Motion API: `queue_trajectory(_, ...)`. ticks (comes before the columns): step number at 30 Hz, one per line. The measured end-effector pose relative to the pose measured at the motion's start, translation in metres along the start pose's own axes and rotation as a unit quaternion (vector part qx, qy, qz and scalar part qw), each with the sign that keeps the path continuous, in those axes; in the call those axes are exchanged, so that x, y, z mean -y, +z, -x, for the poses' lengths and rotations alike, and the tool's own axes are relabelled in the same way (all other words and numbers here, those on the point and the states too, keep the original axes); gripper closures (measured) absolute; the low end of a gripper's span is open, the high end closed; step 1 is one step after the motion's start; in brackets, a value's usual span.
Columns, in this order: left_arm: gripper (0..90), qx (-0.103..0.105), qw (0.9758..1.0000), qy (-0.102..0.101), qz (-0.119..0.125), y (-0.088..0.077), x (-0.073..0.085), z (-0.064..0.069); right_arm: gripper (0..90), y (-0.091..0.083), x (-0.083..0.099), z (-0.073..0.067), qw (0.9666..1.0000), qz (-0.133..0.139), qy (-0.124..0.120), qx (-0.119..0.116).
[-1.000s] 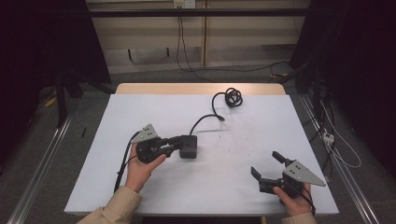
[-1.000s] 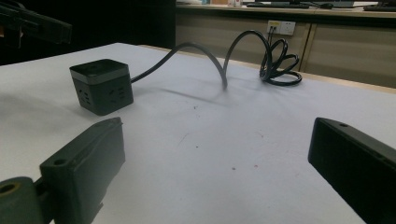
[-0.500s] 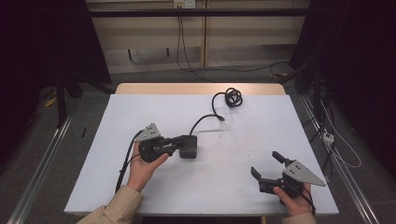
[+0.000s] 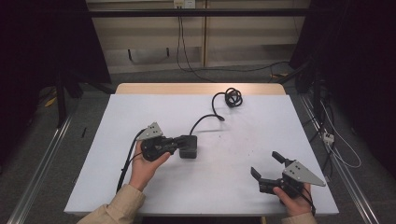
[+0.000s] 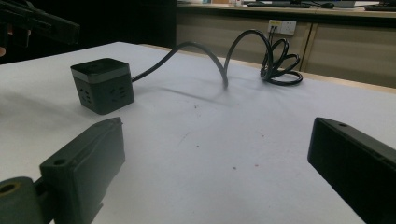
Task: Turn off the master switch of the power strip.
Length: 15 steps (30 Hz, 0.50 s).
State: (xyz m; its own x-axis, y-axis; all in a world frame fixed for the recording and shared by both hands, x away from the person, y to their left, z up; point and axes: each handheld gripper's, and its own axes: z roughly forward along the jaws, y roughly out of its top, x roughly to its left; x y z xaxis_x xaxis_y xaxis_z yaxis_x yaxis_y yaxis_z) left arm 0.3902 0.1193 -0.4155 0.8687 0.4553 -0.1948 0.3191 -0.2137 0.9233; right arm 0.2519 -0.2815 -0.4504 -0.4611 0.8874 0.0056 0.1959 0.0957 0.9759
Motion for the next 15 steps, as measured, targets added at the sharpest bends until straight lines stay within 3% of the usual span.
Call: queue_trajectory(15, 84.8, -0.003, 0.9999, -0.006, -0.012, 0.0045, 0.0011, -0.003, 3.5, -0.0001, -0.0003, -0.0001, 1.0, 0.0, 0.0, 0.001)
